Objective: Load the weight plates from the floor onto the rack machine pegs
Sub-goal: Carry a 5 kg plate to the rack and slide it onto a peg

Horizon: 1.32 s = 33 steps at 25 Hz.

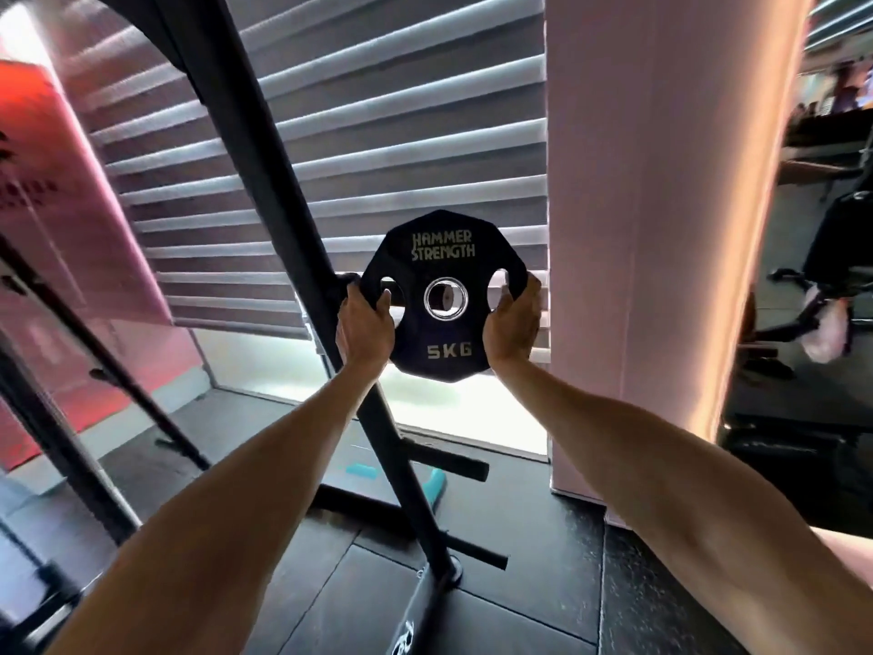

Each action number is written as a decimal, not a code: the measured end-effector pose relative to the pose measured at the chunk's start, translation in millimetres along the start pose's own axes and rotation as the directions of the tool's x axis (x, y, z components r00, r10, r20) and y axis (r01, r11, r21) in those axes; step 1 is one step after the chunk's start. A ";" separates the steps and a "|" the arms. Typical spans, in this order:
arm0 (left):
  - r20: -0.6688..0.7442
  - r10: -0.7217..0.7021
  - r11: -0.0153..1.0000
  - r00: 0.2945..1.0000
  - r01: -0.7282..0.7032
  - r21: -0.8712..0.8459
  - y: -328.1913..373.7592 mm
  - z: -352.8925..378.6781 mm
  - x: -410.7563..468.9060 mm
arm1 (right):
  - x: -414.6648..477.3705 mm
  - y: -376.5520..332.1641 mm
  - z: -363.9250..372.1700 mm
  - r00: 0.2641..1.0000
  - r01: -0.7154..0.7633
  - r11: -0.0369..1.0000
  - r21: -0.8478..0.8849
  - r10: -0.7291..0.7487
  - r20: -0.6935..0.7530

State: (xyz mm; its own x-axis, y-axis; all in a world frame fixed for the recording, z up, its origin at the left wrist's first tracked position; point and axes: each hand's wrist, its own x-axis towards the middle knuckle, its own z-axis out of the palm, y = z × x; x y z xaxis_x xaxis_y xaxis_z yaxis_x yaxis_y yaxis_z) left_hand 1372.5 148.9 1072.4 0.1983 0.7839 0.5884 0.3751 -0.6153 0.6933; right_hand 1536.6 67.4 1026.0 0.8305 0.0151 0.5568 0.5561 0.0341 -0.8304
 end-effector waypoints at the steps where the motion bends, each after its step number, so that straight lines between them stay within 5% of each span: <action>1: -0.008 0.002 1.000 1.000 -0.001 0.015 0.2 5.9 2.9 | 6.7 6.8 5.8 1.000 -0.006 1.000 0.003 0.006 0.018; 13: -0.117 -0.017 0.983 0.993 0.038 0.181 0.9 37.5 9.9 | 37.4 45.3 40.8 0.973 -0.079 0.984 0.160 0.041 0.228; 21: -0.171 0.180 0.957 0.969 -0.132 0.259 -5.0 44.7 -1.3 | 51.5 57.0 53.4 0.911 -0.183 0.966 0.181 0.098 0.400; 25: -0.132 0.256 0.940 0.958 -0.215 0.266 -2.1 50.5 -7.2 | 54.9 53.3 48.3 0.828 -0.262 0.963 0.064 0.191 0.527; 29: -0.069 0.426 0.883 0.902 -0.399 0.246 12.2 55.0 -5.6 | 80.4 47.3 66.8 0.699 -0.248 0.937 -0.248 0.350 0.623; 33: -0.026 0.528 0.811 0.849 -0.495 0.311 4.6 54.7 10.5 | 67.1 48.7 70.9 0.597 -0.572 0.815 0.094 0.336 0.728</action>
State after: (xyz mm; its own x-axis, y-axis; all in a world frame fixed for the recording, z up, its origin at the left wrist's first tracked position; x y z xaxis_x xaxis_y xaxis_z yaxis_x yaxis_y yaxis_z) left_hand 1425.9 158.9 1059.0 0.3426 0.3382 0.8765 0.4881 -0.8612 0.1415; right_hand 1617.2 140.9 1024.3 0.6599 0.7483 0.0682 -0.0251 0.1126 -0.9933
